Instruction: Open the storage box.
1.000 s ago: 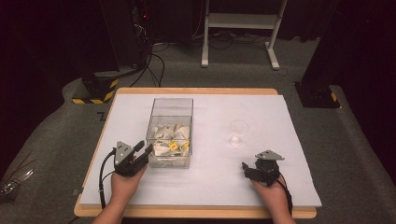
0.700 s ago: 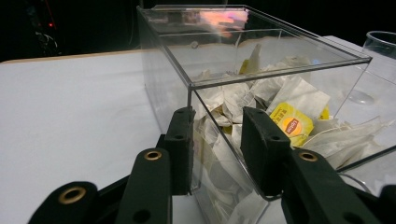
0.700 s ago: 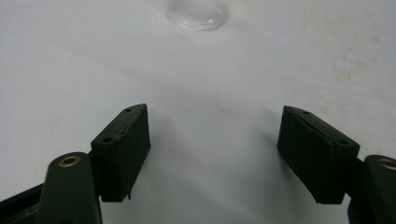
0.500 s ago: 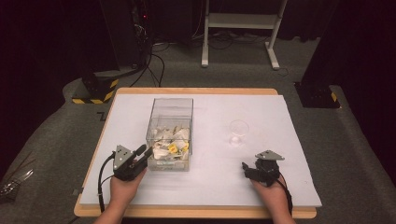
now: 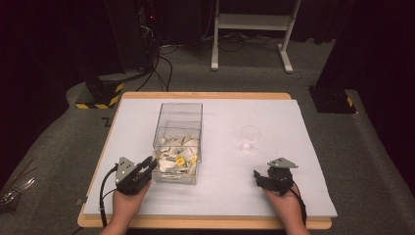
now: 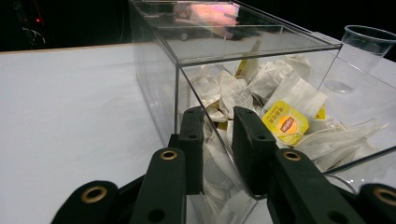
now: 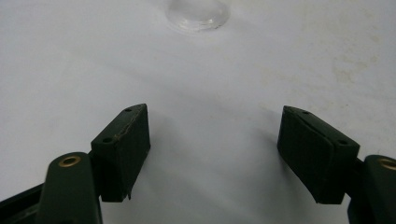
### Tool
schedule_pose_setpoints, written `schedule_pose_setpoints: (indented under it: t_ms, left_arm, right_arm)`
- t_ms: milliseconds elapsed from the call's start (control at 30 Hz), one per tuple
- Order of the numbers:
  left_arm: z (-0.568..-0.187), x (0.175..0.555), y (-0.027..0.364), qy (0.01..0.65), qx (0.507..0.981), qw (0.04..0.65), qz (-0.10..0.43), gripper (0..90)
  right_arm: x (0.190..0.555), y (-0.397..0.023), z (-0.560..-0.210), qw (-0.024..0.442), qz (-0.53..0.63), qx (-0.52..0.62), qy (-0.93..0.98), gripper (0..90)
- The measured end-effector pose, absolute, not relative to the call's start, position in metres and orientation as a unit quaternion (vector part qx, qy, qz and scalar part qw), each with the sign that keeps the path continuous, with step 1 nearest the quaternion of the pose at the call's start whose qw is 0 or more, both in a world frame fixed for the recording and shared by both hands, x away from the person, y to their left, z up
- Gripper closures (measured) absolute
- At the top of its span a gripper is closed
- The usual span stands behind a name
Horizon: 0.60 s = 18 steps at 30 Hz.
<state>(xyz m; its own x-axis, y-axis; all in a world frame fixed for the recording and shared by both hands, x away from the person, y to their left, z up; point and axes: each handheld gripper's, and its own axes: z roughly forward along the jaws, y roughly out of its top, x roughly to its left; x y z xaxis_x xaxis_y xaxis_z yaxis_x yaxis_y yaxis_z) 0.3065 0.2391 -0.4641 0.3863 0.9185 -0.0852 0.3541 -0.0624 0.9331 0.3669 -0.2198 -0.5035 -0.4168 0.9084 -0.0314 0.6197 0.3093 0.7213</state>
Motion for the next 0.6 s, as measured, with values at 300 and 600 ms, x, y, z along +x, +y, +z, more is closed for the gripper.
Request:
schedule_pose_setpoints:
  t_ms: [300, 600]
  left_arm:
    - [-0.465, 0.296, 0.237, 0.474, 0.673, 0.492, 0.284, 74.7]
    - [-0.466, 0.287, 0.235, 0.477, 0.669, 0.493, 0.286, 74.5]
  right_arm:
    - [0.367, -0.22, -0.504, 0.224, 0.322, 0.491, 0.778, 25.3]
    - [0.367, -0.22, -0.504, 0.224, 0.322, 0.491, 0.777, 25.2]
